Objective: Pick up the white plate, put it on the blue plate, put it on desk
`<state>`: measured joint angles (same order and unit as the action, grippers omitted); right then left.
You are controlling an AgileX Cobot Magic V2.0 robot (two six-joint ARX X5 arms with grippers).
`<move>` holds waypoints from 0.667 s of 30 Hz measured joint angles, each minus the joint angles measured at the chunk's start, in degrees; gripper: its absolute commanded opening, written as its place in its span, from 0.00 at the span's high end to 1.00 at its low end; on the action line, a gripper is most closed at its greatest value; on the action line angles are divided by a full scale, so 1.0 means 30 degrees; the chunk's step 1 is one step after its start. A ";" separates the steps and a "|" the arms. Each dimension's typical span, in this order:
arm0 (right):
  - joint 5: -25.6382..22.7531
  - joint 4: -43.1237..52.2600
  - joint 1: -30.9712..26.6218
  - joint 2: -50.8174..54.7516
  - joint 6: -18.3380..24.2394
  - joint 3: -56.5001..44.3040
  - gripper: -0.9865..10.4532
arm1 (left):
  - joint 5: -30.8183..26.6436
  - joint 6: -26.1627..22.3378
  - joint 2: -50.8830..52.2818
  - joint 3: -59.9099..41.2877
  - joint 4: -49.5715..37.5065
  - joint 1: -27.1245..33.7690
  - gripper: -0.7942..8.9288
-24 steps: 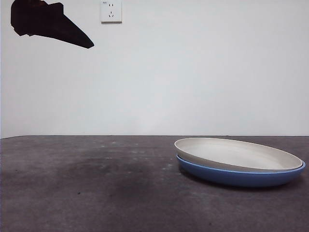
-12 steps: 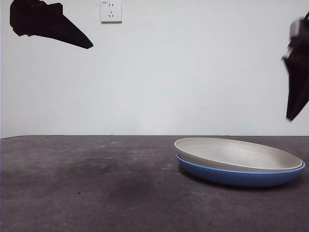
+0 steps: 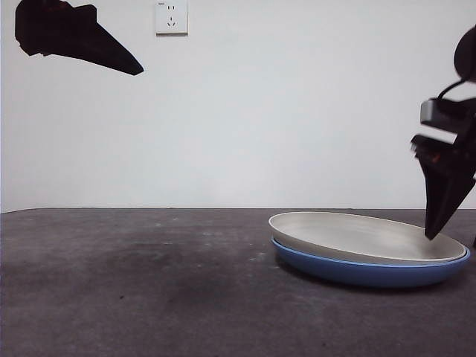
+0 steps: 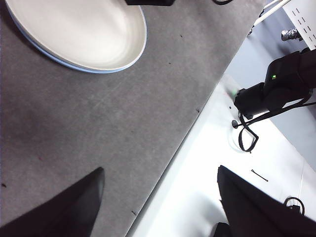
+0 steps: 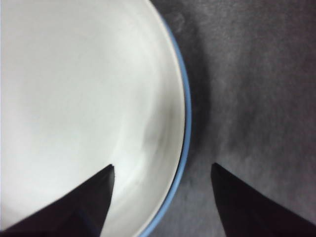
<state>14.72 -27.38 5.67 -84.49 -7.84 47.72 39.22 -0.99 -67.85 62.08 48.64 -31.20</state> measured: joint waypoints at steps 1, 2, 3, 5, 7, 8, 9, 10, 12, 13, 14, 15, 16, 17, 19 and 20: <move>0.0000 0.0262 -0.0007 -0.0255 -0.0044 0.0000 0.70 | 0.0000 0.0000 0.0000 0.0000 0.0000 0.0000 0.54; 0.0000 0.0495 -0.0015 -0.0459 -0.0066 0.0000 0.72 | 0.0000 0.0000 0.0000 0.0000 0.0000 0.0000 0.54; 0.0000 0.0641 -0.0015 -0.0583 -0.0080 0.0000 0.73 | 0.0000 0.0000 0.0000 0.0000 0.0000 0.0000 0.54; -0.0007 0.0976 -0.0015 -0.0845 -0.0160 0.0000 0.75 | 0.0000 0.0000 0.0000 0.0000 0.0000 0.0000 0.54; 0.0000 0.1144 -0.0015 -0.0969 -0.0197 0.0000 0.79 | 0.0000 0.0000 0.0000 0.0000 0.0000 0.0000 0.54; 0.0000 0.1224 -0.0015 -0.1027 -0.0204 0.0000 0.80 | 0.0000 0.0000 0.0000 0.0000 0.0007 0.0000 0.54; -0.0007 0.1311 -0.0015 -0.1071 -0.0204 0.0000 0.82 | 0.0000 0.0000 0.0000 0.0000 0.0000 0.0000 0.54; -0.0080 0.1384 -0.0015 -0.1107 -0.0204 0.0000 0.83 | 0.0000 0.0000 0.0000 0.0000 0.0000 0.0000 0.54; -0.0357 0.1457 -0.0015 -0.1115 -0.0204 0.0000 0.86 | 0.0000 0.0000 0.0000 0.0000 0.0000 0.0000 0.54; -0.0510 0.1486 -0.0015 -0.1115 -0.0204 0.0000 0.87 | 0.0000 0.0000 0.0000 0.0000 0.0007 0.0000 0.54; -0.0576 0.1494 -0.0022 -0.1115 -0.0204 0.0000 0.88 | 0.0000 0.0000 0.0000 0.0000 0.0007 0.0000 0.54; -0.0801 0.1494 -0.0022 -0.1115 -0.0204 0.0000 0.88 | 0.0000 0.0000 0.0000 0.0000 0.0007 0.0000 0.54; -0.0852 0.1494 -0.0051 -0.1115 -0.0204 0.0000 0.89 | 0.0000 0.0000 0.0000 0.0000 0.0007 0.0000 0.54; -0.0860 0.1494 -0.0080 -0.1115 -0.0211 0.0000 0.90 | 0.0000 0.0000 0.0000 0.0000 0.0007 0.0000 0.54; -0.0809 0.1610 -0.0182 -0.1115 -0.0415 0.0000 0.90 | 0.0000 0.0000 0.0000 0.0000 0.0007 0.0000 0.54; -0.0772 0.1683 -0.0262 -0.1115 -0.0495 0.0000 0.90 | 0.0000 0.0000 0.0000 0.0000 0.0015 0.0000 0.54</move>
<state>12.40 -22.33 4.89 -87.83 -9.32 47.72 39.22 -0.99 -67.85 62.08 48.69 -31.20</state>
